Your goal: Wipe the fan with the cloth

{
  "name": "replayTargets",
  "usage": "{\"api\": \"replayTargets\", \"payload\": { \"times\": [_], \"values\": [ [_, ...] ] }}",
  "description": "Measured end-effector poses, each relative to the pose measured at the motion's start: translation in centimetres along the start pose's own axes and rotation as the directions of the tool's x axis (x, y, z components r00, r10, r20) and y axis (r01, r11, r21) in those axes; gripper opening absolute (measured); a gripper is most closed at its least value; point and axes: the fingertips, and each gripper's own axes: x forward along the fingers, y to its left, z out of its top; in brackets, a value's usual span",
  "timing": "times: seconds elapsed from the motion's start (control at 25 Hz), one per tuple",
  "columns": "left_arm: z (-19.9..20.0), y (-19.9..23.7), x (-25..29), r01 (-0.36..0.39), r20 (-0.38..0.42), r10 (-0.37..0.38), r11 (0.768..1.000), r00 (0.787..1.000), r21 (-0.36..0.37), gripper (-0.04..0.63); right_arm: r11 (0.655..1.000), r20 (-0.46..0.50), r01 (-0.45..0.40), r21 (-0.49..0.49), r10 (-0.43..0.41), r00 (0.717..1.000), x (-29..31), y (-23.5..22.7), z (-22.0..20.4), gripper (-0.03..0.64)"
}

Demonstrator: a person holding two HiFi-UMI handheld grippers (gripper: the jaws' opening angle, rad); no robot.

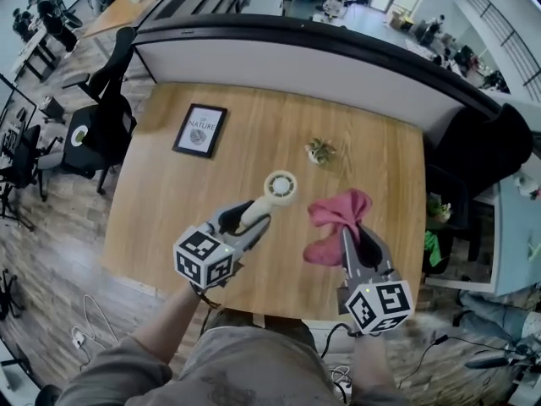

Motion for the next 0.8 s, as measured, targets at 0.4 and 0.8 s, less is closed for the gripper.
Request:
{"api": "replayTargets", "payload": {
  "times": [0.4, 0.8],
  "values": [
    [9.2, -4.0, -8.5, 0.129, 0.285, -0.129, 0.991, 0.950, 0.019, 0.187, 0.990, 0.174, -0.101, -0.096, 0.116, 0.978, -3.0, 5.9, 8.4, 0.066],
    [10.5, -4.2, -12.3, 0.141, 0.380, -0.116, 0.989, 0.918, -0.040, 0.187, 0.961, 0.245, -0.248, -0.121, 0.271, 0.931, -4.8, 11.0, 10.8, 0.066]
  ]
}}
